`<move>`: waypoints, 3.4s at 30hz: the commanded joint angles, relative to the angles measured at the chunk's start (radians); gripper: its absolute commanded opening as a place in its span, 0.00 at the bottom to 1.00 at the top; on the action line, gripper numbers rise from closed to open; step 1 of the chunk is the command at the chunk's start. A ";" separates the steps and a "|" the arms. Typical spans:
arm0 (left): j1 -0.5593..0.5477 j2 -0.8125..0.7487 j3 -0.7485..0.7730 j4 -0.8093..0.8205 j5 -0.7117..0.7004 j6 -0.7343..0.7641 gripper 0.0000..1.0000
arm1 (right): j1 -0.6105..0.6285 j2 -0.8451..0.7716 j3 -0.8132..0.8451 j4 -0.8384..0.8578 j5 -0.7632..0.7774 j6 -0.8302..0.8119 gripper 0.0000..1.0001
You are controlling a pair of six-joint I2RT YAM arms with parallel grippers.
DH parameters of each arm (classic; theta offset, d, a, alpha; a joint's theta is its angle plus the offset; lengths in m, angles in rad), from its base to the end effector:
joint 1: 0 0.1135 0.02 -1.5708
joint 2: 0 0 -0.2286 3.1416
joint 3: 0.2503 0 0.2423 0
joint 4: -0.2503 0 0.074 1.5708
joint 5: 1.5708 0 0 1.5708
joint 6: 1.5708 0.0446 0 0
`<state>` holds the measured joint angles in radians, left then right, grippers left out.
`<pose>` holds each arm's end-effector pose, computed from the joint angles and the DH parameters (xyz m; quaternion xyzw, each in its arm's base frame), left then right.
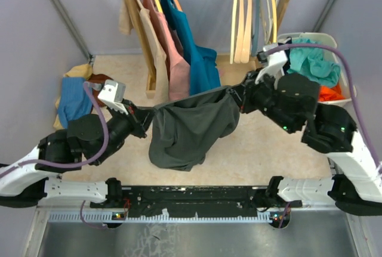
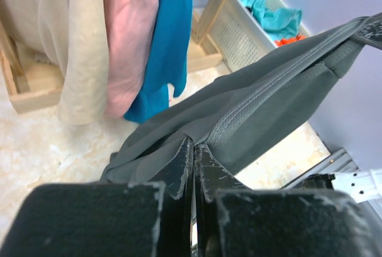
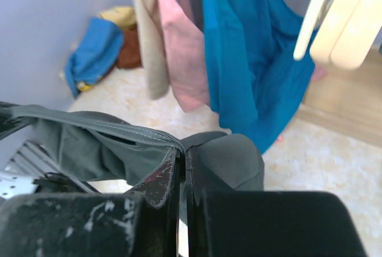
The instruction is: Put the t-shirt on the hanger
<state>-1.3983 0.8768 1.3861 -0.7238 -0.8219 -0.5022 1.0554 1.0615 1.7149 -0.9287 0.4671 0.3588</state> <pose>0.0582 -0.1436 0.4339 0.0834 0.7520 -0.2870 0.5875 0.1003 0.1363 0.4725 -0.1335 0.7769 0.2410 0.5662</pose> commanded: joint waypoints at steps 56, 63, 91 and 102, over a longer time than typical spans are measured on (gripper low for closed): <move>-0.004 0.091 -0.668 0.213 0.502 -0.389 0.48 | 0.084 -0.330 -0.957 0.251 -0.104 0.426 0.00; -0.004 0.059 -0.601 0.130 0.338 -0.378 0.01 | 0.083 -0.332 -0.796 0.147 0.019 0.368 0.00; 0.193 0.274 0.525 -0.025 0.327 0.364 0.00 | 0.038 0.042 0.169 0.187 0.078 -0.241 0.00; 0.193 0.029 -0.229 0.013 0.758 0.036 0.00 | 0.038 -0.366 -0.780 0.281 -0.090 0.246 0.00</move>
<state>-1.2079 0.9833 1.4147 -0.7433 -0.2630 -0.3103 1.0966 0.7906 1.1782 -0.7151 0.4526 0.3576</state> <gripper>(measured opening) 0.005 0.014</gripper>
